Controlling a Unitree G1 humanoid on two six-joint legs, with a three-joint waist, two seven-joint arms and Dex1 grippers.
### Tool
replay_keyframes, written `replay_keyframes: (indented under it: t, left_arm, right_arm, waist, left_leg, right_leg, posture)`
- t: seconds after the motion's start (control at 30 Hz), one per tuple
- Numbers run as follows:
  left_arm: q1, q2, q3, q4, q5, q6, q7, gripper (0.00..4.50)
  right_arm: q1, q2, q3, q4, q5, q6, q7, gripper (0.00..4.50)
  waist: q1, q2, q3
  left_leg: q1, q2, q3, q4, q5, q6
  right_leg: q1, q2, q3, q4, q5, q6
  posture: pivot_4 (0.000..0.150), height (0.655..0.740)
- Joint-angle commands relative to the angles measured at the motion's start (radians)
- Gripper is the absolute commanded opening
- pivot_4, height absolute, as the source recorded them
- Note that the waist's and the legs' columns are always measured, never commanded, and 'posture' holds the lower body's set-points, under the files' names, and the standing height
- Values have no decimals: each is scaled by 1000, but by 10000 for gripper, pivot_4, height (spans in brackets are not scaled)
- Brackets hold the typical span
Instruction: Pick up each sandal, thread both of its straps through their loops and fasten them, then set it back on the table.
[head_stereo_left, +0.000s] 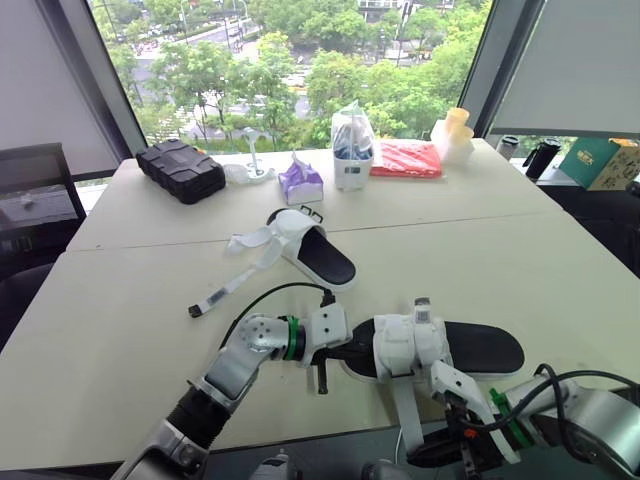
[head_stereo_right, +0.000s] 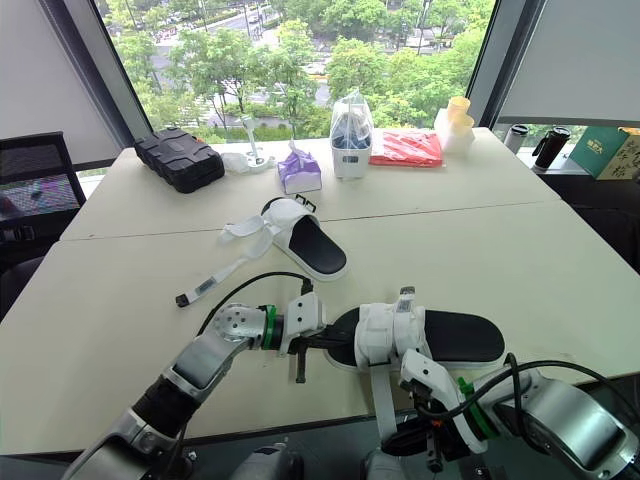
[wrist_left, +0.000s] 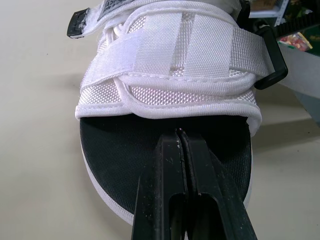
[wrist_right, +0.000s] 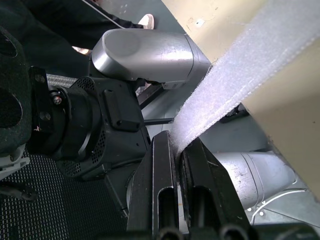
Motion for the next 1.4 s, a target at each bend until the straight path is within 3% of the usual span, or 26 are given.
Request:
replay_keyframes:
  t: [0.03, 0.2, 0.33, 0.5, 0.77, 0.9, 1.1, 1.4]
  left_arm:
    - [16, 23, -27, 18, 20, 25, -12, 0]
    - [6, 23, -29, 35, 25, 9, -13, 0]
    - [0, 19, -28, 45, 24, 4, -12, 0]
    - [-6, 14, -30, 55, 23, -1, -8, 0]
    - [4, 24, -32, 45, 40, -16, 19, 0]
    - [-3, 21, -33, 51, 39, -17, 27, 0]
    - [-12, 18, -34, 61, 37, -20, 34, 0]
    - [-19, 16, -30, 70, 37, -28, 40, 0]
  right_arm:
    - [1, -28, -71, -87, 48, -7, 20, 528]
    - [-115, -47, -207, -110, 159, 43, 27, 528]
    - [-247, -55, -206, -70, 166, 62, 22, 528]
    - [-383, -32, -123, 5, 112, 45, 16, 528]
    - [-559, 34, 90, 208, -137, -33, -23, 528]
    - [-577, 50, 98, 231, -148, -40, -8, 14689]
    - [-627, 137, 62, 277, -110, 43, -57, 44709]
    - [-702, 232, 43, 383, -128, 97, -112, 44709]
  waist:
    - [0, 0, 0]
    - [-2, 0, 0]
    - [0, -1, 0]
    - [-1, -1, 0]
    - [-2, 0, 0]
    - [-2, 0, 0]
    - [-1, 0, 0]
    - [-2, 0, 0]
  left_leg:
    - [0, 0, 0, 0, 0, 0]
    - [0, 0, 0, 0, 0, 0]
    - [0, 0, 0, 0, 0, 0]
    - [-1, 0, 0, 0, 0, 0]
    - [-1, 0, 1, 0, 0, 0]
    - [0, 0, 1, 0, 0, 0]
    - [0, 0, 1, 1, 0, 0]
    - [-2, 0, 1, 0, 0, 0]
  right_leg:
    - [0, 0, 0, 0, 0, 0]
    - [0, 0, 0, 0, 0, 1]
    - [0, 0, 0, 0, 0, 1]
    - [-1, -1, 0, 0, 0, 0]
    - [-1, -1, 0, 0, 0, -1]
    - [0, -1, 0, 0, 1, -1]
    - [0, -1, 1, 0, 1, -1]
    - [-3, -1, 1, 0, 1, -2]
  posture:
    - [1500, 7400]
    - [1500, 7400]
    - [1500, 7400]
    - [1500, 7400]
    - [1500, 7400]
    - [1500, 7400]
    - [1500, 7400]
    - [1500, 7400]
